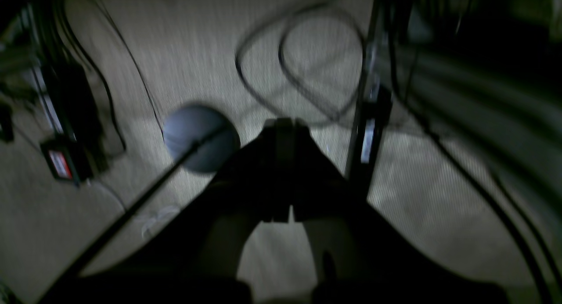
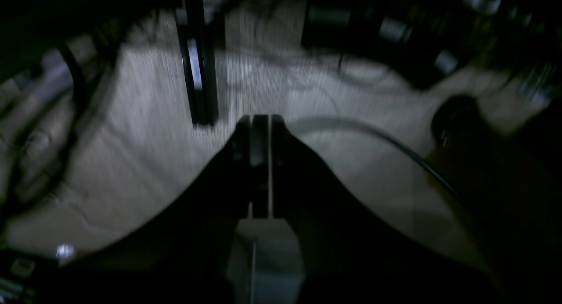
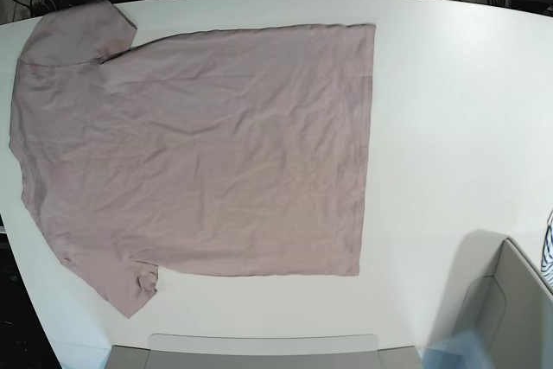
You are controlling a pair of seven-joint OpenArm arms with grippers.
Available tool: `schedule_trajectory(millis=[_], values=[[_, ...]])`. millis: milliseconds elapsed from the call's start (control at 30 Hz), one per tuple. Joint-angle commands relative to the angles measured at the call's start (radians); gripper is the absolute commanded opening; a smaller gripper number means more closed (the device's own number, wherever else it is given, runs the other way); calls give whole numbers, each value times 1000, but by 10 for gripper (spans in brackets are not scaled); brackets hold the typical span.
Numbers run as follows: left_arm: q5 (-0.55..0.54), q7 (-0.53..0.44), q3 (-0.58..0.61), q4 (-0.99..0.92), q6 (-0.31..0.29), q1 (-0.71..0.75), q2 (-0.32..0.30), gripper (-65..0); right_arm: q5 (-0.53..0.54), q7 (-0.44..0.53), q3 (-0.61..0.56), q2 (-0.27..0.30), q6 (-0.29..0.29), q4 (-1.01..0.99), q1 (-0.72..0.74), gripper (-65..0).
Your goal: Fold the T-shirt properly
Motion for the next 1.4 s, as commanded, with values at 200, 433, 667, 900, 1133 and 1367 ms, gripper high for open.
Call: schedule_trajectory(millis=[200,433,667,900,1133,1367], values=[[-6,-6,-4,2,3,34,6,-649,2,8,-2,18,2,49,-20,-650],[-6,-16,-5,107,5,74,7,-649,2,11,6,15,2,84,-52,-650],[-6,-16,-5,292,8,164,0,-649,2,11,-1,20,2,224,-137,-650],[-6,0,-4,435,3,268,-2,-649,2,10,-2,38,2,360,-244,-650],[-6,172,-4,636,3,396,-37,-649,2,2,-4,69,2,557,-410,-650],[-6,257,-4,954,2,589,-99,-649,2,1,-4,133,2,882,-640,-650]])
